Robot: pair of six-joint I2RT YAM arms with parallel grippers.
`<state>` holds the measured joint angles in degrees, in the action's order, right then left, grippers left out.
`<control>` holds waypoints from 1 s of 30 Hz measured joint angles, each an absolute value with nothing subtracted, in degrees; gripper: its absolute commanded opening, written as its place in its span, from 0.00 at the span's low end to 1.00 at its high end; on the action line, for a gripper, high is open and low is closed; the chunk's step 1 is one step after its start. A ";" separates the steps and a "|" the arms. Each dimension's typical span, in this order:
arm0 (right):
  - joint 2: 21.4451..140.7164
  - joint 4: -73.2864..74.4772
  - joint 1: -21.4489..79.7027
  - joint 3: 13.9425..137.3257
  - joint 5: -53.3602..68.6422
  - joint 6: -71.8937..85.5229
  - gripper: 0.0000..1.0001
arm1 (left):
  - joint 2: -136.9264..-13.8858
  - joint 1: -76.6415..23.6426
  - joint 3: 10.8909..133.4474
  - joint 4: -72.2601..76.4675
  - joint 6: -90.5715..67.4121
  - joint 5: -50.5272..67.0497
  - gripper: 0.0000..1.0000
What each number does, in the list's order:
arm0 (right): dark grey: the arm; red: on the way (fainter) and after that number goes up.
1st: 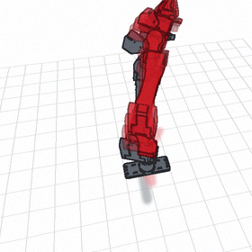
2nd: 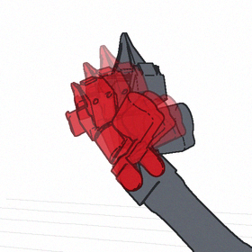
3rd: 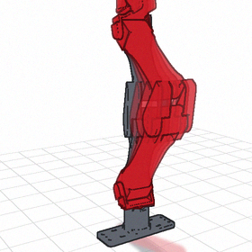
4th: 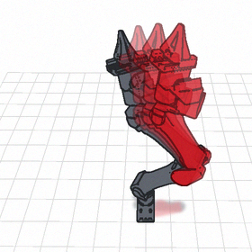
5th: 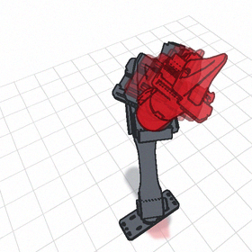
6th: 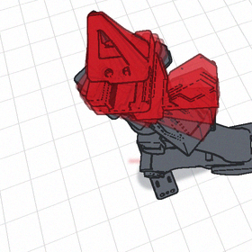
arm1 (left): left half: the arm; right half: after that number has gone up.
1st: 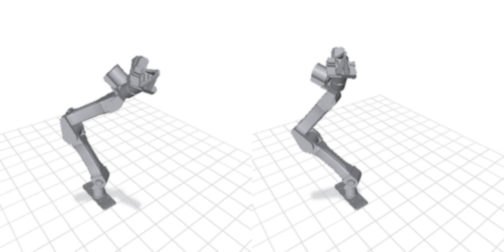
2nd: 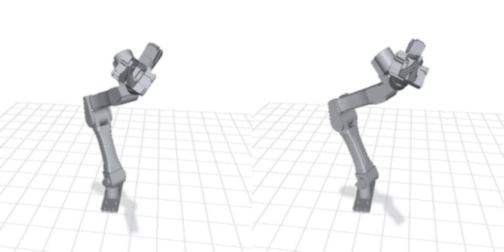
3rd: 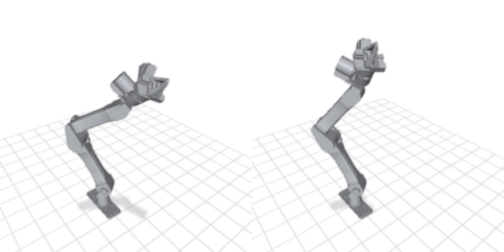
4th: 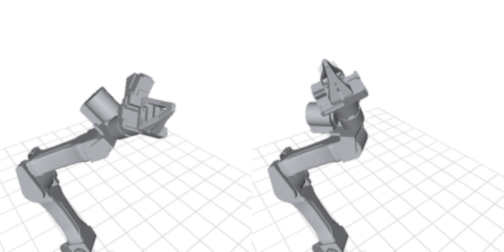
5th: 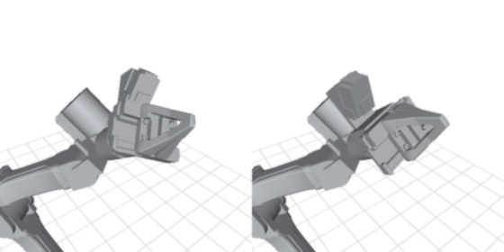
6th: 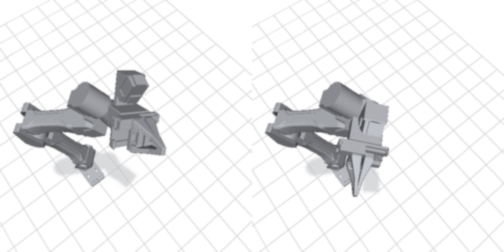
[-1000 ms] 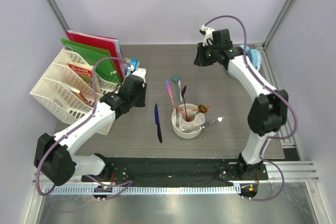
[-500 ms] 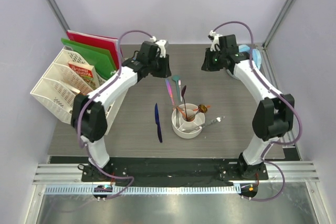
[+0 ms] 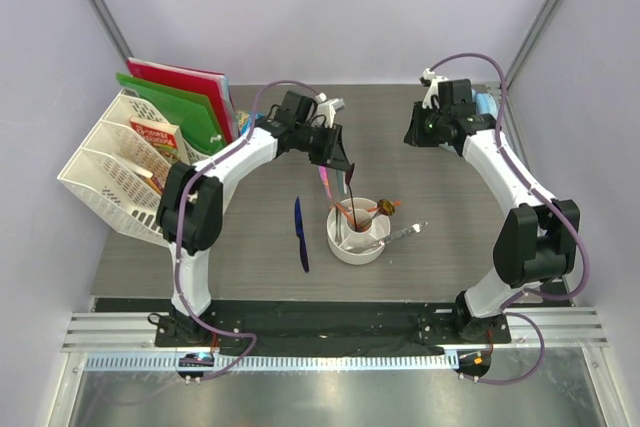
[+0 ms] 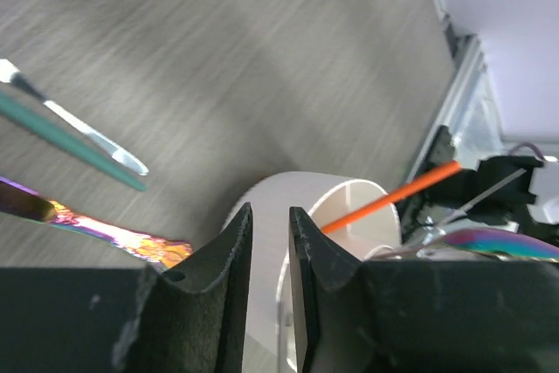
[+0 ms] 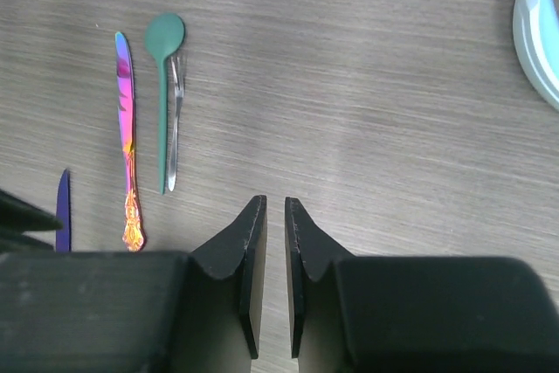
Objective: Sort the eating utensils into containers
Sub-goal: Place the spoon in the storage box.
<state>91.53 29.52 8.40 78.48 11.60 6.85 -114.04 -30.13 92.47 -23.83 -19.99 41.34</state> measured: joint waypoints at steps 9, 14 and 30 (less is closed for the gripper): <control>91.53 29.21 8.12 77.89 11.57 7.57 0.19 | -108.79 -31.48 91.18 -24.86 -20.60 46.61 0.23; 91.55 28.71 7.97 77.36 11.49 7.94 0.20 | -105.51 -33.32 91.13 -26.55 -20.43 47.16 0.23; 91.53 28.25 7.27 74.65 11.42 8.80 0.22 | -105.23 -37.67 91.31 -31.27 -18.87 40.12 0.27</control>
